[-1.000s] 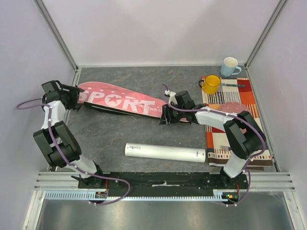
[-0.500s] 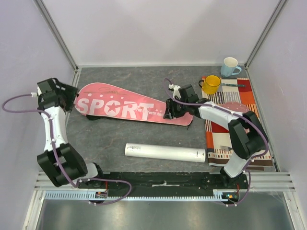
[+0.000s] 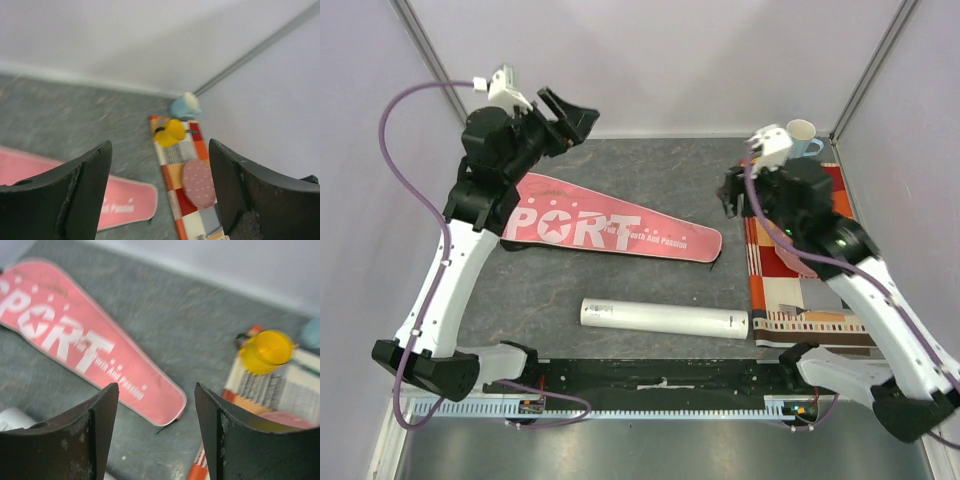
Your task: Pack up the badminton gear
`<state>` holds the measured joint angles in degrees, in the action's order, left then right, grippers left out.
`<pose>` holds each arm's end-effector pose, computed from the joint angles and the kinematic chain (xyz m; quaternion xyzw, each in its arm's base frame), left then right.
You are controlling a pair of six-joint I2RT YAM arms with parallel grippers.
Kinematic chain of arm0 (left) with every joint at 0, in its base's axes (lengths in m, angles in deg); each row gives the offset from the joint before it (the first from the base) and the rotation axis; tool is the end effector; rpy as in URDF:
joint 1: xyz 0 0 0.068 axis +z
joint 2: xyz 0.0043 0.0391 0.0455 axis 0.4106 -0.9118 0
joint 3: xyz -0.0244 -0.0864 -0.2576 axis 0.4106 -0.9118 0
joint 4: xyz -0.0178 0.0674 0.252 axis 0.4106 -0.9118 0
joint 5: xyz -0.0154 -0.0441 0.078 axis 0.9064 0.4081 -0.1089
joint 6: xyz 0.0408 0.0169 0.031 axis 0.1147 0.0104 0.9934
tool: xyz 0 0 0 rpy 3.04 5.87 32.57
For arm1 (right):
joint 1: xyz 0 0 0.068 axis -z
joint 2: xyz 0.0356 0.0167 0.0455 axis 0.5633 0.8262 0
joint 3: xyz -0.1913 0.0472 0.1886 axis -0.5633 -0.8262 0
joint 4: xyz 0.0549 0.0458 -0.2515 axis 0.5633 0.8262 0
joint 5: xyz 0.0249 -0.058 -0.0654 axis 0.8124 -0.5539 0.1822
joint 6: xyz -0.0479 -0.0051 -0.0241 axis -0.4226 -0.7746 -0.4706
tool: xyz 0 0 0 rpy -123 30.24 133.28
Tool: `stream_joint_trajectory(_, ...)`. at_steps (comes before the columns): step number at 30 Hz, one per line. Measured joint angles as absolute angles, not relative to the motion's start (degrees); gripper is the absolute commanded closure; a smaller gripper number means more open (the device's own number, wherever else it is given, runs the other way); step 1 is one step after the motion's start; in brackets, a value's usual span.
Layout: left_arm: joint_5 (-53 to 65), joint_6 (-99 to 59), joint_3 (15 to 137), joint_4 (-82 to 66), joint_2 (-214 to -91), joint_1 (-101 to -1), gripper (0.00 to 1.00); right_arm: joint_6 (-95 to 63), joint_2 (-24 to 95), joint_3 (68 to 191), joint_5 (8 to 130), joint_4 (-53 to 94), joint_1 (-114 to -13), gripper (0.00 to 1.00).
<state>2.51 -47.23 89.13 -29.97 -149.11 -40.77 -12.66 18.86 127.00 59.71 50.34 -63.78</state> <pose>0.2581 -0.0796 0.4685 -0.1179 0.7348 -0.3373 0.5766 0.2102 0.1177 0.4080 -0.1303 0.8172 0.1792 0.5321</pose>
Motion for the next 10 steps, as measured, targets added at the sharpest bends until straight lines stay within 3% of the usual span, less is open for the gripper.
stream_joint_trajectory(2, 5.4, -45.4, 94.2, -27.8, -149.9, -42.5, 0.17, -14.1, 13.7, 129.2, 55.3, 51.4, -63.8, 0.15)
stream_joint_trajectory(3, 6.7, -44.5, 96.1, -26.6, -149.9, -42.9, 0.17, -14.8, 11.3, 130.3, 53.2, 51.6, -63.8, 0.03)
stream_joint_trajectory(10, 14.6, -39.8, 101.7, -21.2, -146.7, -43.6, 0.11, -19.3, -0.4, 136.9, 44.1, 50.5, -63.8, 0.02)
